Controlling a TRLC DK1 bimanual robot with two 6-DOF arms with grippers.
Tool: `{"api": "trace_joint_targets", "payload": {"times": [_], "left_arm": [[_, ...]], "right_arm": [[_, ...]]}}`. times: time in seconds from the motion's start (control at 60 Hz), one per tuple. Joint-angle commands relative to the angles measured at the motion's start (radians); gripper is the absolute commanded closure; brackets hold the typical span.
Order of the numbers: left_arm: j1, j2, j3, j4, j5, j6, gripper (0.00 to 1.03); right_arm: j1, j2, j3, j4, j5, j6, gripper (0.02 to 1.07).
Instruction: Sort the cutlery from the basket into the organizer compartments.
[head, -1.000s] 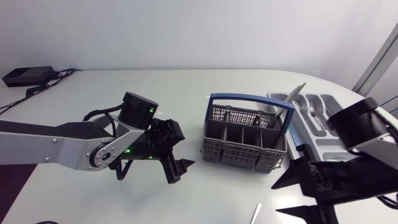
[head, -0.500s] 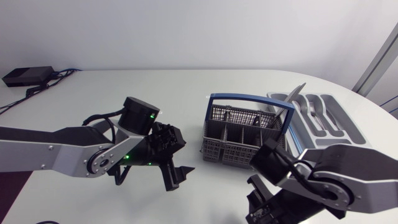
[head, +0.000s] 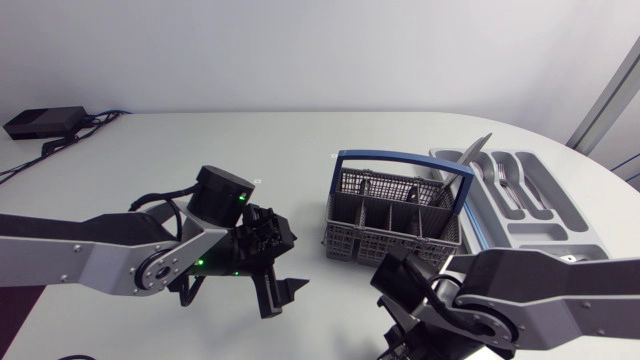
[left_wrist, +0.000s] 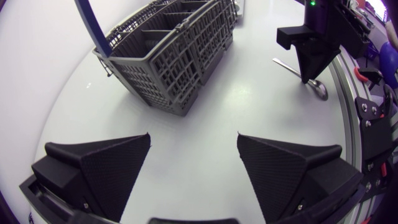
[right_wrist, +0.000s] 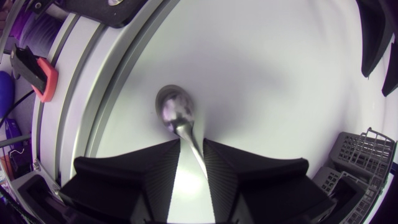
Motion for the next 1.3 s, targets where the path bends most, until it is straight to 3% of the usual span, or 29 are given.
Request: {"api": "trace_joint_targets", "payload": {"times": [0.0,0.15,0.467,0.65,0.733,1.1,1.283], "left_arm": [[0.002,-0.017,-0.02,0.002,-0.002,0.029,0.07],[0.001,-0.017,-0.022,0.002,0.0,0.029,0.07],[-0.002,-0.025,-0.02,0.0,-0.002,0.028,0.07],[-0.004,-0.028,-0.014,0.003,0.0,0.025,0.07],[-0.004,-0.043,-0.014,0.008,0.007,0.02,0.07],[-0.044,-0.071,0.077,0.052,0.296,-0.147,0.07],[-0.047,-0.049,0.167,0.097,0.398,-0.293,0.07]], "right_arm": [[0.014,0.043,-0.023,-0.003,0.005,-0.002,0.94],[0.014,0.071,-0.023,-0.003,-0.013,0.018,0.96],[-0.124,-0.046,0.024,-0.066,-0.163,0.018,1.01],[-0.259,-0.129,0.087,-0.114,-0.282,0.018,1.01],[-0.345,-0.156,0.139,-0.151,-0.378,0.017,1.01],[-0.618,-0.155,0.395,-0.303,-0.854,0.04,1.01],[-0.637,-0.136,0.477,-0.31,-1.013,0.113,1.0]]}}
